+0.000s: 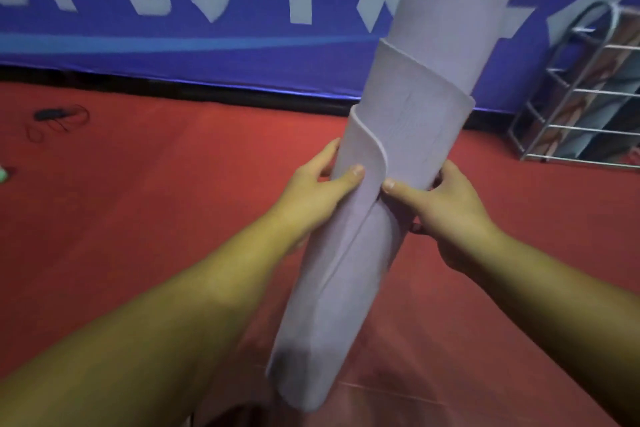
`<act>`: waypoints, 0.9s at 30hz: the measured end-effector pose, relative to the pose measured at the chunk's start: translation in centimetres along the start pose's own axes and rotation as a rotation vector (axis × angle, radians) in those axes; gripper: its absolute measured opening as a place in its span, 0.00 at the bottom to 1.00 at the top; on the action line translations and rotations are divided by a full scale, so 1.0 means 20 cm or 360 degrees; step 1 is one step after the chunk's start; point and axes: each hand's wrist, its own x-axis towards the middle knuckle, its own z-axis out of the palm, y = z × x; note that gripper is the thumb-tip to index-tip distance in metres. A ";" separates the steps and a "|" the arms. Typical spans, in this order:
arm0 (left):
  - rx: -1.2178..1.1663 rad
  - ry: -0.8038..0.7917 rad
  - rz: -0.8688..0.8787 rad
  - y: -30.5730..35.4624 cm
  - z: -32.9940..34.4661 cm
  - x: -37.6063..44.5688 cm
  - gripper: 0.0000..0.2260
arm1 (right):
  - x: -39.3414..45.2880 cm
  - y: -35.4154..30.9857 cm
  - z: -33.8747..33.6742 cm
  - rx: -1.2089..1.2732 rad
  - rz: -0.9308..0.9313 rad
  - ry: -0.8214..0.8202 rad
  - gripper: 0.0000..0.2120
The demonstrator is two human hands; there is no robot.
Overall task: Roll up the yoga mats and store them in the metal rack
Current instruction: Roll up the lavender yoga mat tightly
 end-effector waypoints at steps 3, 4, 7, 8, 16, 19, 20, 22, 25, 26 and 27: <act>-0.0176 0.0038 0.0016 0.11 -0.06 -0.16 0.23 | -0.11 -0.11 0.03 -0.0040 -0.0116 0.0003 0.41; -0.0219 0.0026 -0.0008 0.13 -0.07 -0.21 0.24 | -0.15 -0.13 0.04 -0.0032 -0.0150 0.0000 0.42; -0.0388 0.0031 -0.0178 0.16 -0.10 -0.34 0.14 | -0.30 -0.09 0.07 -0.0083 -0.0197 -0.0009 0.43; -0.0454 0.0051 -0.0258 0.16 -0.10 -0.39 0.15 | -0.36 -0.05 0.09 -0.0078 -0.0187 -0.0018 0.43; 0.0238 0.0212 0.0210 0.05 -0.07 -0.49 0.41 | -0.51 0.05 0.09 -0.0034 -0.0347 -0.0248 0.57; 0.0334 0.0231 0.0267 0.06 -0.07 -0.50 0.42 | -0.49 0.03 0.07 0.0054 -0.0346 -0.0330 0.59; 0.0304 0.0242 0.0279 0.06 -0.06 -0.50 0.42 | -0.48 0.03 0.08 0.0099 -0.0333 -0.0334 0.58; 0.0279 0.0257 0.0285 0.05 -0.05 -0.49 0.40 | -0.46 0.03 0.08 0.0160 -0.0326 -0.0321 0.58; 0.0261 0.0226 0.0212 0.06 -0.03 -0.47 0.41 | -0.42 0.05 0.09 0.0166 -0.0345 -0.0267 0.56; 0.0255 0.0226 0.0202 0.06 -0.02 -0.47 0.42 | -0.42 0.06 0.10 0.0183 -0.0340 -0.0268 0.56; 0.0257 0.0237 0.0202 0.06 -0.02 -0.47 0.42 | -0.41 0.06 0.10 0.0201 -0.0331 -0.0280 0.56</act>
